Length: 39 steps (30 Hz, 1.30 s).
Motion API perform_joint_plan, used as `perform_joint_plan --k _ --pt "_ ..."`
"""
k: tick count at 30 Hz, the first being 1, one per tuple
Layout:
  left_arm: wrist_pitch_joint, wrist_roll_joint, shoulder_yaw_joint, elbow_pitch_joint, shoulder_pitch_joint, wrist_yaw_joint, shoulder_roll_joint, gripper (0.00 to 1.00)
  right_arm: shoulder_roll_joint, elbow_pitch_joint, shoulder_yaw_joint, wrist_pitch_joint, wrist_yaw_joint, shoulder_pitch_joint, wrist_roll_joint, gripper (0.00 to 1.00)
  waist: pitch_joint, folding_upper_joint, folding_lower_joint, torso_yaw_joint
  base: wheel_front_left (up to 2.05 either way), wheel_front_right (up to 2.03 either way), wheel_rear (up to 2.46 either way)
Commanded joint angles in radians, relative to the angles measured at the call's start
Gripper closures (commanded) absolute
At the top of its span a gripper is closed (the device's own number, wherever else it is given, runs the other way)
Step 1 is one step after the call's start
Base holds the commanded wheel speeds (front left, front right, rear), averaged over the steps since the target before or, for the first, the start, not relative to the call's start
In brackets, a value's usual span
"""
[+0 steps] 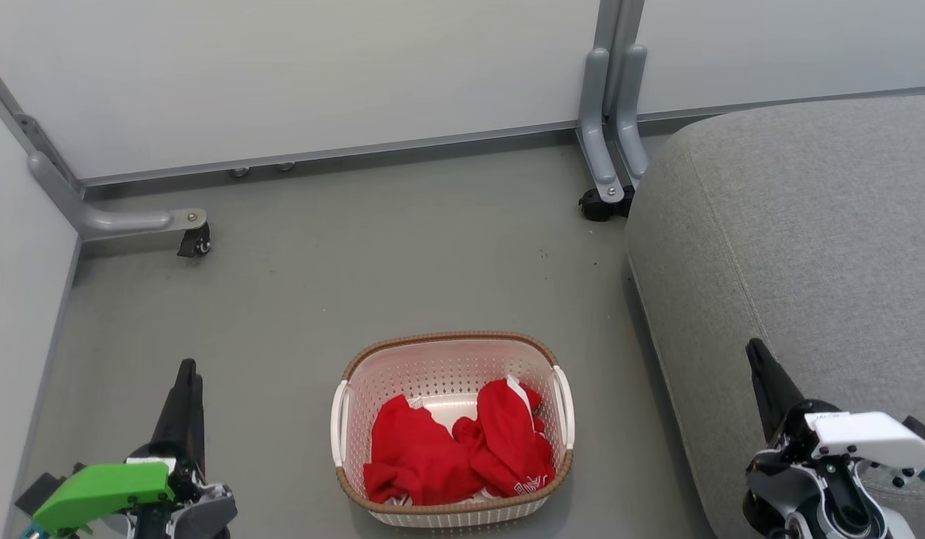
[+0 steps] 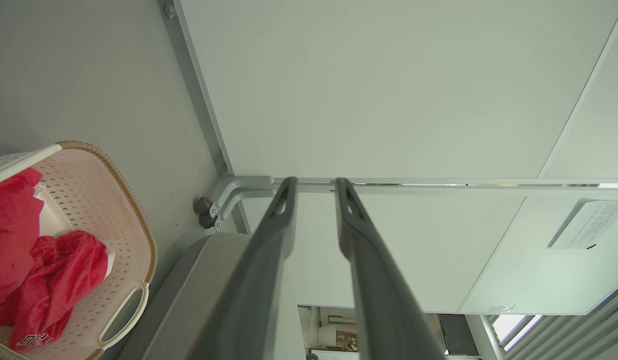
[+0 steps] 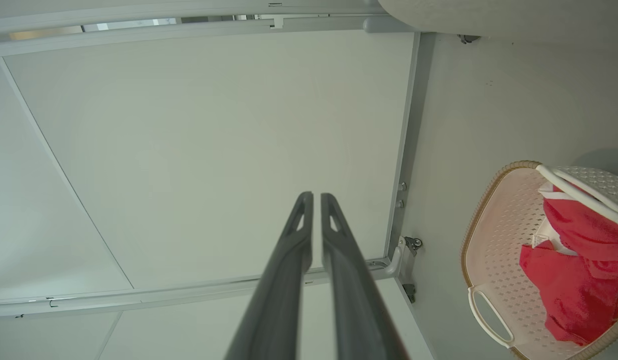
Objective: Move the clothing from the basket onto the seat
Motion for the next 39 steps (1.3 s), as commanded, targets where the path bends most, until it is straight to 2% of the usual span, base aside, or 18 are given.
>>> perform_joint_plan --k 1,9,17,23,28,36,39 --pt "-0.002 0.000 -0.001 0.002 0.004 0.000 -0.001 0.00 0.001 0.002 0.000 -0.002 0.000 0.003 0.000 0.00 0.000 0.0000 0.0000 0.000 0.00 0.00 0.00" --pt "-0.043 0.001 0.004 -0.021 0.032 0.000 0.000 0.00 -0.001 -0.011 0.004 -0.043 0.000 0.015 -0.038 0.00 -0.011 0.0000 0.0000 -0.004 0.00 0.00 0.00" --pt "-0.080 0.036 0.034 -0.021 0.047 0.000 0.002 0.00 -0.002 -0.021 -0.015 -0.080 0.000 0.018 -0.161 0.00 -0.019 0.0000 0.0000 -0.007 0.00 0.00 0.00" --pt "-0.105 0.110 0.056 -0.037 0.055 0.000 0.002 0.00 -0.003 -0.050 -0.017 -0.106 0.000 0.018 -0.312 0.00 -0.023 0.0000 0.0000 -0.008 0.00 0.00 0.00" --pt "-0.126 0.184 0.078 -0.064 0.061 0.000 0.003 0.00 -0.007 -0.103 0.005 -0.126 0.000 0.019 -0.501 0.00 -0.026 0.0000 0.0000 -0.008 0.00 0.00 0.00" --pt "-0.156 0.347 0.099 -0.134 0.074 0.000 0.004 0.00 -0.026 -0.179 0.037 -0.157 0.000 0.024 -0.734 0.00 -0.031 0.0000 0.0000 -0.007 0.00 0.00 0.00" --pt "-0.167 0.425 0.082 -0.169 0.084 0.019 0.004 0.00 -0.038 -0.197 0.055 -0.168 0.000 0.026 -0.815 0.00 -0.034 0.0000 0.0000 -0.007 0.00 0.00 0.00"
